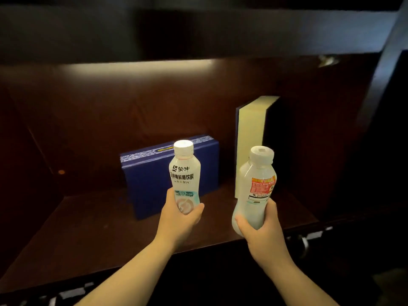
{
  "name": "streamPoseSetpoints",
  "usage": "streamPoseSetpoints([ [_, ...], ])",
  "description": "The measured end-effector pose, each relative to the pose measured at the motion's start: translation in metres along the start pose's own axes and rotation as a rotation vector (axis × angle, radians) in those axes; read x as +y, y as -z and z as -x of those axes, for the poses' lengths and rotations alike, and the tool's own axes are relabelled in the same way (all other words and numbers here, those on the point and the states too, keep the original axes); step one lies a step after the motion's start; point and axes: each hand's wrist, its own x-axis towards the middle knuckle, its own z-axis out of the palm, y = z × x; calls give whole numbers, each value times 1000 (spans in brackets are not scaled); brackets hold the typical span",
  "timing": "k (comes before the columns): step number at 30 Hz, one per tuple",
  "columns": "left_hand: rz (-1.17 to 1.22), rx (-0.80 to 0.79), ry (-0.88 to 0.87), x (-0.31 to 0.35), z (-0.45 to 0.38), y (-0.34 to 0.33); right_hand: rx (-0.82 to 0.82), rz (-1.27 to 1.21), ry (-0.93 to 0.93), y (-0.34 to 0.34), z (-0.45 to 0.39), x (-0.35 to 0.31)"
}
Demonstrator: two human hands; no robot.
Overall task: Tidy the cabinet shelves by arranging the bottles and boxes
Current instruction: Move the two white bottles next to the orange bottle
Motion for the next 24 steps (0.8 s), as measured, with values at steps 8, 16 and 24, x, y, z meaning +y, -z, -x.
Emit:
streamPoseSetpoints([
  [8,73,-116,-155,125,79,-220,135,72,57,250,20,-45],
  [16,140,-276,-173,202,103,-419,332,227,63,440,13,-60],
  [24,276,-394,-151,199,71,-562,385,298,24,542,-36,-33],
])
